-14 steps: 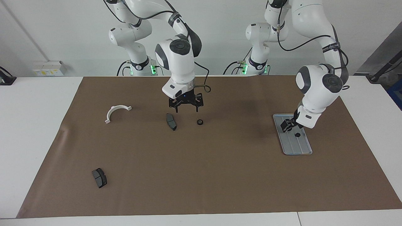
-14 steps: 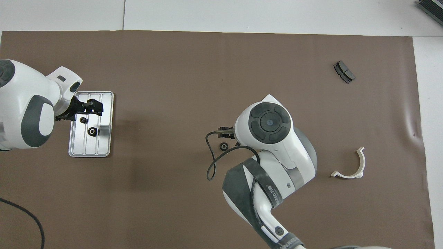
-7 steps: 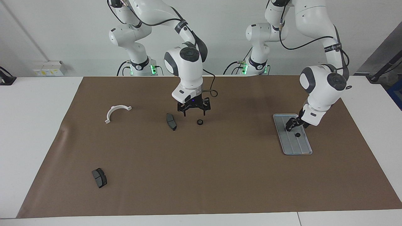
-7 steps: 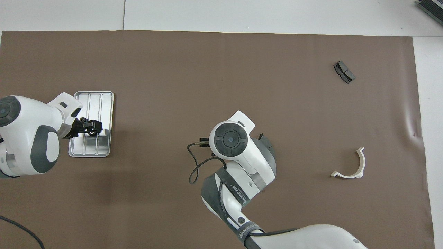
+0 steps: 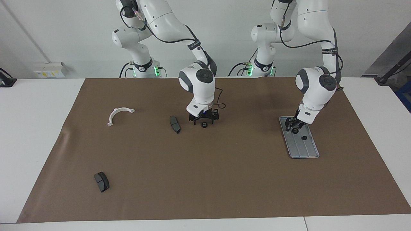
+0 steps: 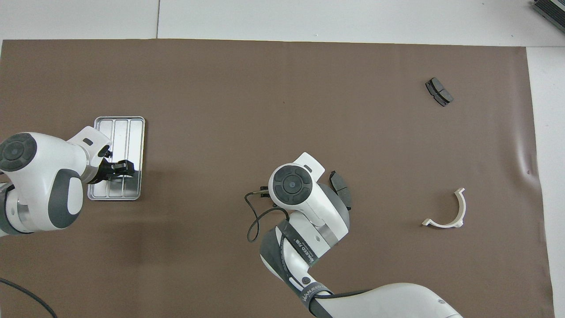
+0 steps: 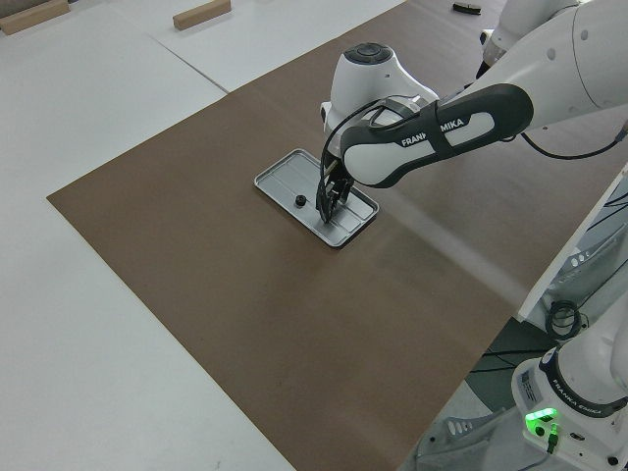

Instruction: Place bearing gear from tray to pile

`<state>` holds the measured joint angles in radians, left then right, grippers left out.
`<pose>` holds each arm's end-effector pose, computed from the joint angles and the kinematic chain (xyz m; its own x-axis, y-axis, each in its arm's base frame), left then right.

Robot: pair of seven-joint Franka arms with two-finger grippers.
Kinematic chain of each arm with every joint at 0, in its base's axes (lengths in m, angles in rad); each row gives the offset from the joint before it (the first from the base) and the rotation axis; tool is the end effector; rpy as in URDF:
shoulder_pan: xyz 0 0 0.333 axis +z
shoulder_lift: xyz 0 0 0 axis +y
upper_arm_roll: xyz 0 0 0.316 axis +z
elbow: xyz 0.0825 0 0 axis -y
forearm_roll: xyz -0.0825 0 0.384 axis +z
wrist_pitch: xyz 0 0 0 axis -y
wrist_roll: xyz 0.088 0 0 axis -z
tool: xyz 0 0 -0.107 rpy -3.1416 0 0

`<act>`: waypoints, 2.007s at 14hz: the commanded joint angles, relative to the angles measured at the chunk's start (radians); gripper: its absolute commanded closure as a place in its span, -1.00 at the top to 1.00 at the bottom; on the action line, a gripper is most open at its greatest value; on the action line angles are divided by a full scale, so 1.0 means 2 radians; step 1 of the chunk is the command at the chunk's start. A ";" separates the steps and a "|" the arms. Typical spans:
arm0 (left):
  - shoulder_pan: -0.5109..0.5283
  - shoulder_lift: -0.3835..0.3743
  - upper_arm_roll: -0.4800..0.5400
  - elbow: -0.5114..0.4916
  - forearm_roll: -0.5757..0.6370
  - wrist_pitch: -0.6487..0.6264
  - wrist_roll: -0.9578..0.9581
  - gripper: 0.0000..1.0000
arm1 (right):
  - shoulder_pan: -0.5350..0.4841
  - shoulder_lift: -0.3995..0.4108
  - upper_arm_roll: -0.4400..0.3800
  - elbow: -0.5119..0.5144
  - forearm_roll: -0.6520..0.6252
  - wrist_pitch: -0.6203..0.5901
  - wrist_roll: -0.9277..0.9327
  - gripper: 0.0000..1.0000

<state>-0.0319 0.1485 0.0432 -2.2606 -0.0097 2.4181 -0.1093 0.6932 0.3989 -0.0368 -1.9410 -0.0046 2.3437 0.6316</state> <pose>0.5354 0.0060 0.2968 0.9919 0.1270 0.0091 0.1270 -0.9919 0.0011 0.4910 0.3794 0.2778 0.9994 0.0310 0.0136 0.0308 -0.9995 0.0119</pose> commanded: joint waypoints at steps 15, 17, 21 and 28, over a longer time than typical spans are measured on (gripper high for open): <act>-0.058 0.032 0.000 0.153 -0.001 -0.095 -0.049 -1.00 | -0.001 -0.012 -0.002 -0.021 -0.013 0.071 -0.011 0.60; -0.096 0.032 0.001 0.154 -0.002 -0.092 -0.113 -1.00 | -0.001 -0.012 -0.002 -0.022 -0.021 0.072 -0.012 0.49; -0.143 0.032 0.001 0.155 -0.001 -0.091 -0.186 -1.00 | -0.001 -0.013 -0.002 -0.030 -0.021 0.071 -0.022 -0.28; -0.195 0.031 0.000 0.150 -0.002 -0.085 -0.242 -1.00 | -0.016 -0.028 -0.004 -0.022 -0.021 0.053 -0.024 -1.00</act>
<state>-0.3851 0.2032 0.0277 -1.9720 -0.0121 2.2509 -0.5600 0.6880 0.3792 -0.0425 -1.9705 -0.0328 2.4606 0.6008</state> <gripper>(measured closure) 0.709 0.648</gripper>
